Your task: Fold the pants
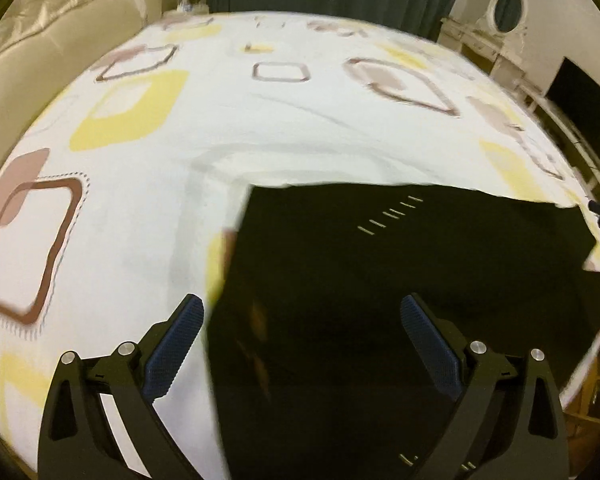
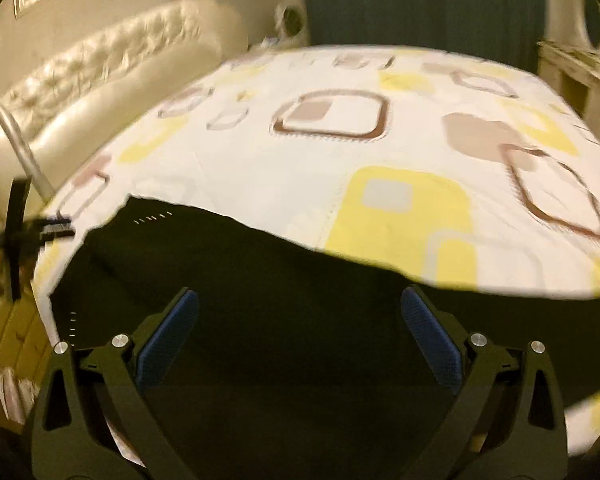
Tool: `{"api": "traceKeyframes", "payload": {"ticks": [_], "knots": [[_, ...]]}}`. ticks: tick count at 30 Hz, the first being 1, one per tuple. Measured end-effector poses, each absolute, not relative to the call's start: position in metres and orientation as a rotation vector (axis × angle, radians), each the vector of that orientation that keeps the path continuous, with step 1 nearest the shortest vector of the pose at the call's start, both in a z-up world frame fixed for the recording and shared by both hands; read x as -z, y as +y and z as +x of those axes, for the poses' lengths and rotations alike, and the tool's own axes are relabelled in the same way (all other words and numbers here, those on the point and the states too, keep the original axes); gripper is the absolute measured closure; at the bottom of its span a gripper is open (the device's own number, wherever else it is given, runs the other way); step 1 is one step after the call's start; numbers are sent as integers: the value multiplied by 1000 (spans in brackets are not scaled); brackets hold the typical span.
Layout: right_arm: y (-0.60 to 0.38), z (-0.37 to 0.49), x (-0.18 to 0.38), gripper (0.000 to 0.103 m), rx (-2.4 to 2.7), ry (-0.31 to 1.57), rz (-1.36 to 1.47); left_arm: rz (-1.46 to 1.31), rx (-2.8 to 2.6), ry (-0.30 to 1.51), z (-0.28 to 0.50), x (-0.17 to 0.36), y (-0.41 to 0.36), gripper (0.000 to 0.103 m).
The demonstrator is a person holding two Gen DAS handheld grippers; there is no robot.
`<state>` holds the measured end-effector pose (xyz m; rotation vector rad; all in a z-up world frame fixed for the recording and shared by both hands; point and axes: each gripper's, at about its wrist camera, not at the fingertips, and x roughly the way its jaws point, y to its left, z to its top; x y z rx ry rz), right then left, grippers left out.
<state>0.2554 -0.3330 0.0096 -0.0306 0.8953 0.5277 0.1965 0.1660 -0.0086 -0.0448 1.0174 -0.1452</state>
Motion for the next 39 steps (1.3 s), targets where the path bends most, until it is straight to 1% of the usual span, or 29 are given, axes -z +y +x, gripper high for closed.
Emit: {"api": "traceKeyframes", "payload": {"ticks": [4, 9, 11, 12, 13, 14, 15, 16, 17, 18, 19, 20, 22, 24, 27, 29, 32, 35, 39], "knots": [[-314, 309, 20, 2, -594, 1004, -60, -42, 190, 1108, 255, 42, 180, 5], [-301, 345, 48, 2, -641, 1098, -91, 11, 221, 1157, 291, 65, 181, 5], [-297, 353, 57, 5, -659, 1141, -113, -10, 233, 1173, 303, 72, 184, 5], [-294, 354, 61, 11, -667, 1164, -128, -10, 235, 1153, 306, 72, 184, 5], [-291, 355, 64, 24, -676, 1182, -139, -16, 236, 1140, 307, 71, 183, 6], [-288, 354, 69, 29, -677, 1206, -168, -25, 238, 1141, 310, 72, 183, 8], [-286, 355, 71, 37, -667, 1209, -199, -22, 236, 1133, 311, 72, 182, 25], [-285, 353, 71, 46, -670, 1208, -219, -8, 233, 1124, 314, 71, 181, 31], [-286, 351, 70, 53, -686, 1210, -211, -1, 237, 1126, 314, 71, 179, 36], [-286, 349, 69, 76, -716, 1215, -186, 4, 252, 1126, 315, 69, 176, 51], [-284, 347, 67, 91, -729, 1215, -177, 18, 270, 1127, 315, 67, 172, 65], [-282, 345, 64, 92, -715, 1198, -206, 31, 285, 1129, 314, 65, 168, 69], [-275, 339, 60, 94, -686, 1165, -266, 72, 275, 1131, 313, 59, 161, 72], [-272, 326, 45, 94, -645, 1096, -298, 86, 264, 1108, 311, 50, 157, 72], [-272, 303, 23, 94, -600, 990, -323, 12, 274, 1048, 299, 27, 164, 72], [-274, 280, 8, 94, -570, 914, -345, -34, 293, 995, 285, 8, 168, 75], [-274, 239, -7, 94, -530, 812, -390, -84, 330, 944, 254, -15, 172, 75], [-272, 194, -9, 94, -492, 741, -442, -126, 363, 902, 215, -30, 175, 75], [-272, 146, -3, 94, -483, 697, -463, -138, 371, 889, 171, -36, 174, 75]]}}
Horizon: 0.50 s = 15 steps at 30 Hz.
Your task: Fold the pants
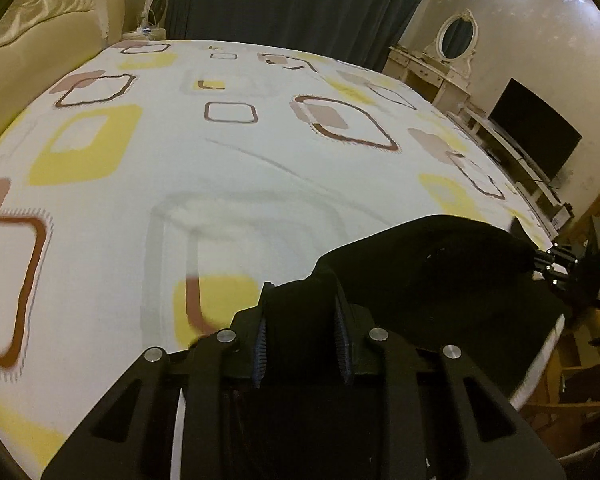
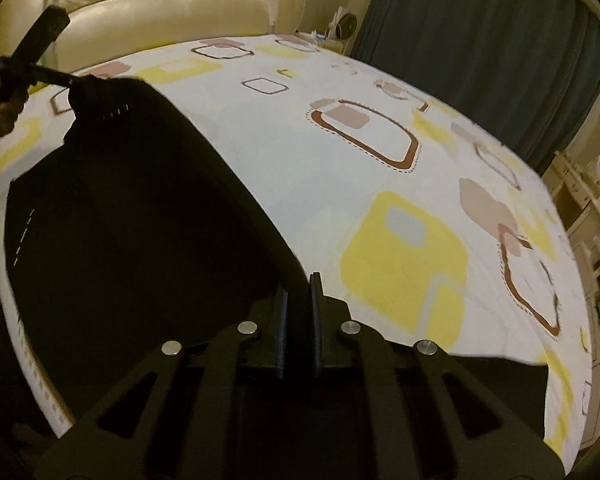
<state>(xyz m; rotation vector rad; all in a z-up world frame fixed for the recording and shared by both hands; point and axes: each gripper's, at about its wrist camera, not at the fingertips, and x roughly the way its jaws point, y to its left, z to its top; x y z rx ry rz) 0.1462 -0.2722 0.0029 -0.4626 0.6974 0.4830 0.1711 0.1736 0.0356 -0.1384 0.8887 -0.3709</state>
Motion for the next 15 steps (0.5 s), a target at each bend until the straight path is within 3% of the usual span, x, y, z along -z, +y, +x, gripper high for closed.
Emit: {"api": "traceKeyframes", "payload": {"ticks": [7, 15], "knots": [[-271, 77, 18, 93, -497, 698, -490, -156, 370, 922, 95, -19, 183, 74], [-277, 45, 56, 93, -491, 785, -463, -164, 325, 1014, 71, 31, 179, 74]]}}
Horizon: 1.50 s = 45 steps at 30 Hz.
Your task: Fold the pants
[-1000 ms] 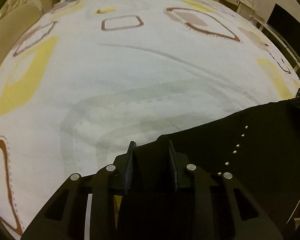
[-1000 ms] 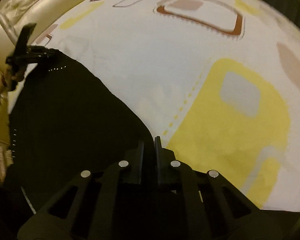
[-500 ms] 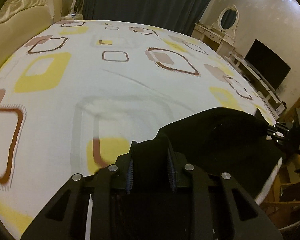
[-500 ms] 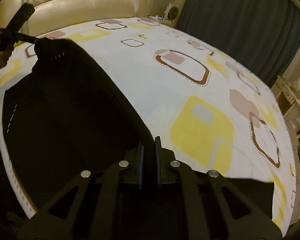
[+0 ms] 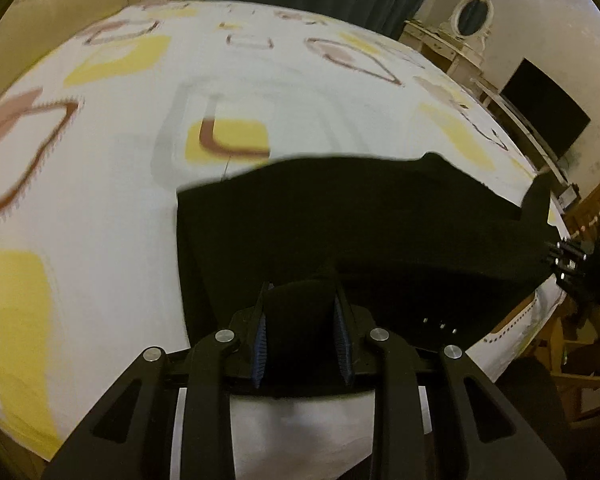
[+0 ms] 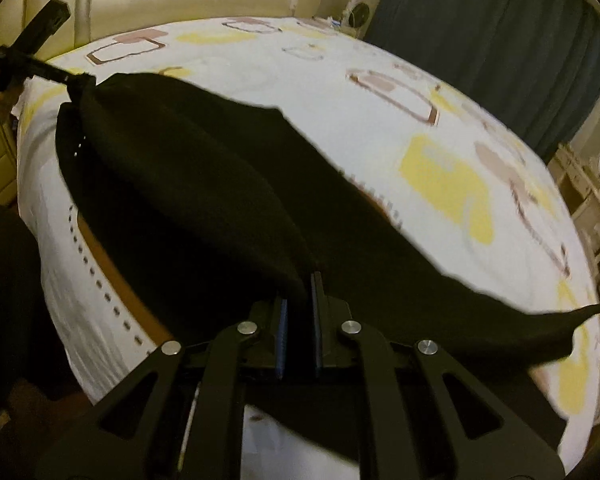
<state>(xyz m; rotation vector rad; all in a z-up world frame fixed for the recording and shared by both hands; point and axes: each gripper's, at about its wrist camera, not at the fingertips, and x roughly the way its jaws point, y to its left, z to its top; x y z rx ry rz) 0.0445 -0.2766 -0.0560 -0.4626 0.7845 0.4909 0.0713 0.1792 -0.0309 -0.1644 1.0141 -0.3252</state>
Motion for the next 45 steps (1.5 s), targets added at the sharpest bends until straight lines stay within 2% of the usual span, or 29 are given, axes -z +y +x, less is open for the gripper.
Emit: {"api": "traceKeyframes", "payload": {"ticks": [5, 17, 20, 21, 22, 25, 27, 31, 33, 39, 45], "knots": [[-275, 25, 71, 93, -490, 810, -451, -245, 322, 1007, 60, 41, 192, 73], [-286, 4, 73, 89, -483, 818, -326, -171, 308, 1034, 33, 42, 195, 69], [-301, 2, 66, 77, -511, 836, -199, -116, 291, 1058, 18, 45, 190, 69], [-309, 1, 62, 63, -532, 841, -141, -107, 287, 1060, 12, 43, 189, 69], [-318, -1, 58, 54, -540, 837, -90, -109, 281, 1055, 8, 41, 189, 69], [-373, -4, 37, 51, -531, 805, 162, -134, 248, 1004, -2, 25, 187, 69], [-418, -4, 28, 43, -477, 768, 340, -142, 215, 952, -2, 10, 179, 67], [-537, -14, 24, 40, -259, 656, 675, -129, 156, 857, 10, -10, 151, 44], [-606, -26, 27, 40, -56, 602, 787, -133, 157, 833, 19, -14, 134, 40], [-736, -35, 70, 40, 199, 599, 1060, -140, 160, 860, 47, -3, 91, 40], [-755, -35, 107, 40, 173, 589, 1212, -139, 130, 883, 56, 11, 70, 39]]}}
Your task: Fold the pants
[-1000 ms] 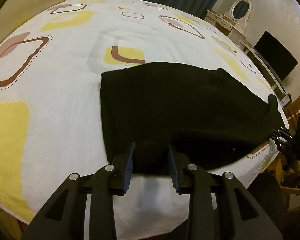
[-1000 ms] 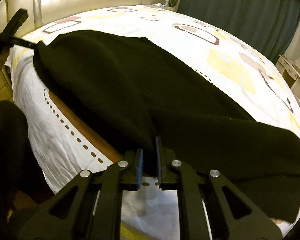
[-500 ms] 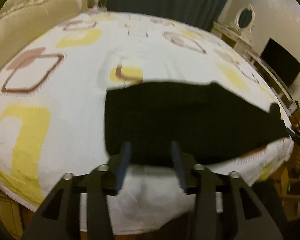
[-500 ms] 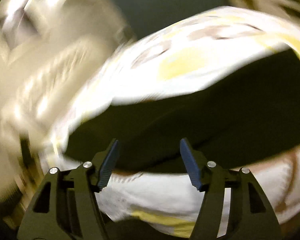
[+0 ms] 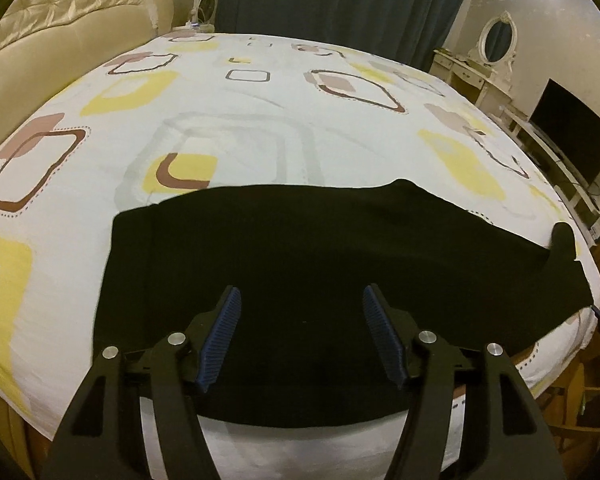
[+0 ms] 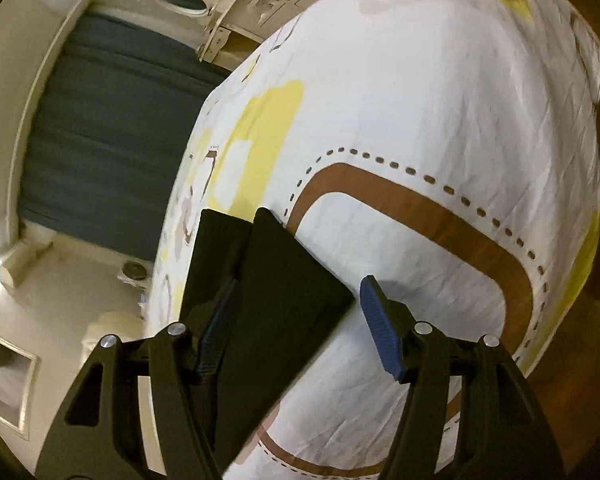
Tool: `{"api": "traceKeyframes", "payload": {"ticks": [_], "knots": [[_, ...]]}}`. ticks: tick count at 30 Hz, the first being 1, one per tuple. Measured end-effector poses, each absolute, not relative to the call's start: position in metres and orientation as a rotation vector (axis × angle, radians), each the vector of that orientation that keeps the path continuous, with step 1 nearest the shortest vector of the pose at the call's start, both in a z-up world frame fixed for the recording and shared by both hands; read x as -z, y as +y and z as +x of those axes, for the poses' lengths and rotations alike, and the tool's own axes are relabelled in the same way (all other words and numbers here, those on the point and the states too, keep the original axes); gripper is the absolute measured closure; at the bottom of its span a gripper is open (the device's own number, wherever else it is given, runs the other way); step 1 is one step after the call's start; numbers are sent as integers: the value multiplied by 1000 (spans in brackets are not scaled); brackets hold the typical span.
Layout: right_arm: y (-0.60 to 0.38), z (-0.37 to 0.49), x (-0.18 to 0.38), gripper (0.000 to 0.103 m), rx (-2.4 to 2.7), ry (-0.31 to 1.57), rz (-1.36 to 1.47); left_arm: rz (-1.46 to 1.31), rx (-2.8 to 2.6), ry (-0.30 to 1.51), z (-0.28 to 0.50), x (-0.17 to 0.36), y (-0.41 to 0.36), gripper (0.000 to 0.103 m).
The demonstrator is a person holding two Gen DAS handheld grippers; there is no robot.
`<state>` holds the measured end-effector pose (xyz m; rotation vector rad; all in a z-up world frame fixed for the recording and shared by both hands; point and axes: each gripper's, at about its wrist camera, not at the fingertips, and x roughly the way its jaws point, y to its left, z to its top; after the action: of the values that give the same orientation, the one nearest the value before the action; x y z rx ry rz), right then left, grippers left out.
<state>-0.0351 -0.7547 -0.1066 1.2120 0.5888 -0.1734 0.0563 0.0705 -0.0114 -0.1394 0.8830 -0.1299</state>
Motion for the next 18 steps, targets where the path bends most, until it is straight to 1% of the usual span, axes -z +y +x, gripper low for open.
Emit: {"api": "traceKeyframes", "payload": {"ticks": [3, 4, 5, 6, 7, 8, 9, 15, 18], "knots": [[-742, -33, 112, 40, 161, 589, 1208, -144, 118, 898, 57, 18, 66, 38], [-743, -32, 113, 42, 164, 581, 1210, -146, 115, 901, 57, 20, 64, 34], [-742, -29, 115, 45, 158, 583, 1213, -150, 111, 904, 56, 22, 63, 32], [-742, -26, 115, 56, 156, 591, 1213, -154, 110, 905, 56, 22, 61, 32], [-741, -21, 117, 71, 153, 605, 1208, -157, 112, 912, 56, 24, 61, 32], [-741, -19, 117, 81, 151, 615, 1198, -158, 112, 916, 56, 25, 60, 32], [-744, -18, 116, 97, 150, 618, 1190, -159, 110, 917, 55, 26, 58, 32], [-747, -16, 91, 97, 189, 578, 1018, -181, 92, 925, 51, 30, 57, 32], [-751, -24, 110, 97, 217, 610, 1037, -191, 96, 935, 50, 32, 56, 31]]}}
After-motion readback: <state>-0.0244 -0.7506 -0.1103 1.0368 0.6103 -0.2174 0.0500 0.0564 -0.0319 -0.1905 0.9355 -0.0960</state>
